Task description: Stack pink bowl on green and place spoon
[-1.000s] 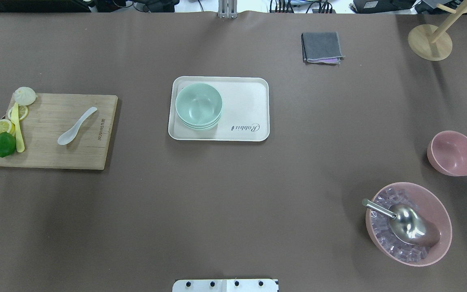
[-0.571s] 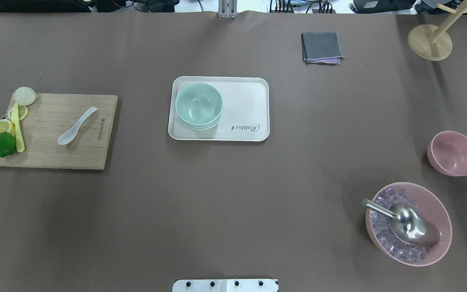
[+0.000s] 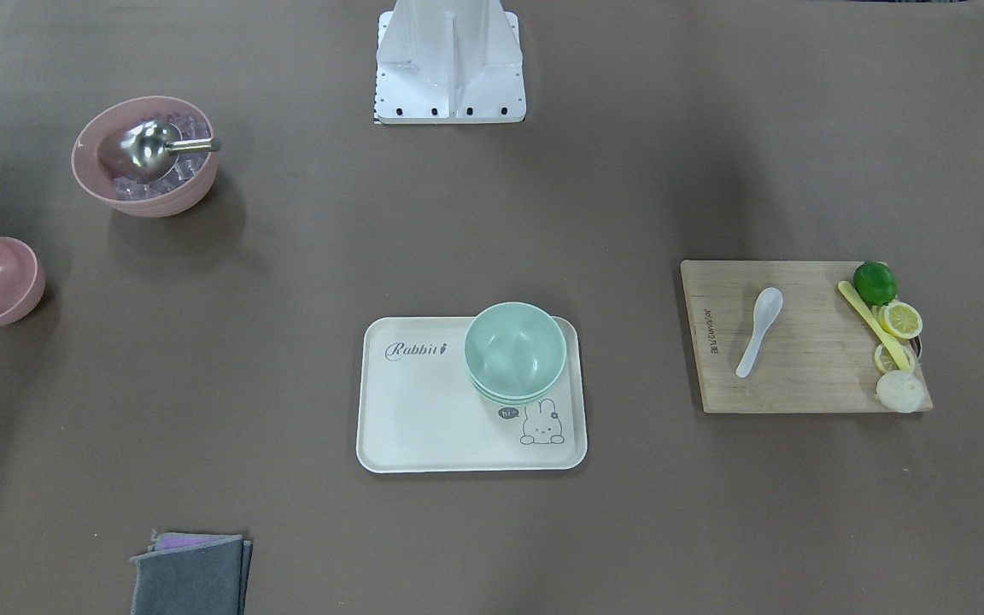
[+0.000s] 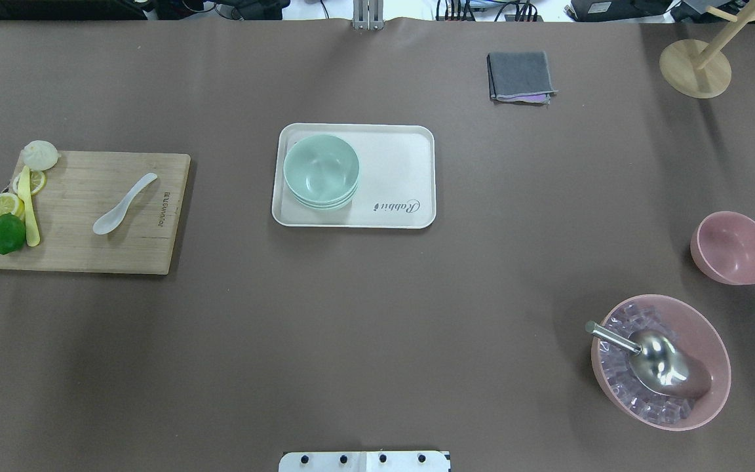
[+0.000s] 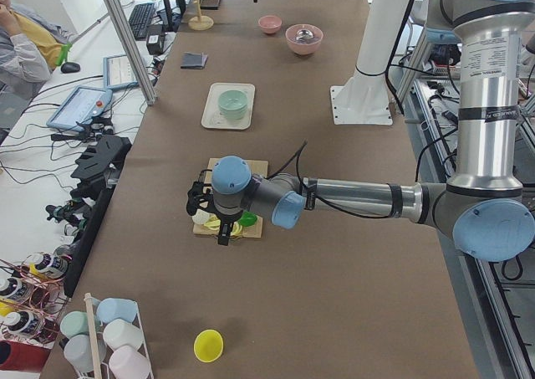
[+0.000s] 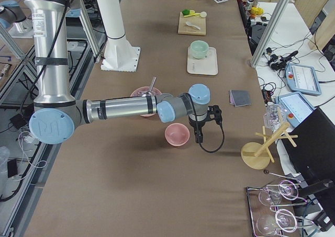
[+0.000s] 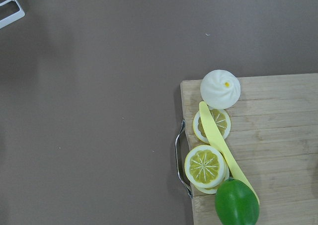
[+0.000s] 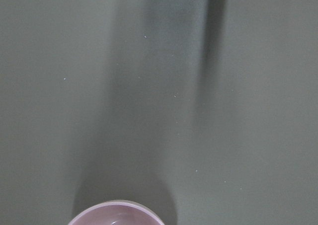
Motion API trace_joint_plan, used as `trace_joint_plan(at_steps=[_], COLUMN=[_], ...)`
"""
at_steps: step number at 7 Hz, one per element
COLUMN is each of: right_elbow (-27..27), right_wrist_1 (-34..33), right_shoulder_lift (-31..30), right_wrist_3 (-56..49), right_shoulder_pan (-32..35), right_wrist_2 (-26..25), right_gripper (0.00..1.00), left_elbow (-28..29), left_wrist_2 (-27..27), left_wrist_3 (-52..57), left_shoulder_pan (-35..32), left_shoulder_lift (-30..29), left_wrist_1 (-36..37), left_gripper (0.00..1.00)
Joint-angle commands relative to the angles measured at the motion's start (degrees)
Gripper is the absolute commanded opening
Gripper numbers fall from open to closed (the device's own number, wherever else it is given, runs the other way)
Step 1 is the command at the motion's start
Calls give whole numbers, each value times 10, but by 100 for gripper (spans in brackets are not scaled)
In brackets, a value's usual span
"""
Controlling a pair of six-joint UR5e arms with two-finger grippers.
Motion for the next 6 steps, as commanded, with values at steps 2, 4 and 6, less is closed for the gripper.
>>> trace_joint_plan(at_steps=[2, 4, 6], right_elbow=[-2, -12, -93], right_wrist_1=[0, 2, 100], right_shoulder_lift=[2, -3, -9], right_wrist_3=[0, 0, 0], right_shoulder_pan=[-23, -57, -68], right_wrist_2=[5, 2, 2], right_gripper=[100, 100, 100], left_elbow=[-3, -2, -2], left_wrist_2=[0, 0, 0], left_wrist_3=[2, 0, -2], left_shoulder_pan=[0, 0, 0], left_shoulder_lift=[9, 8, 6], left_wrist_1=[-7, -13, -13], left_gripper=[98, 98, 98])
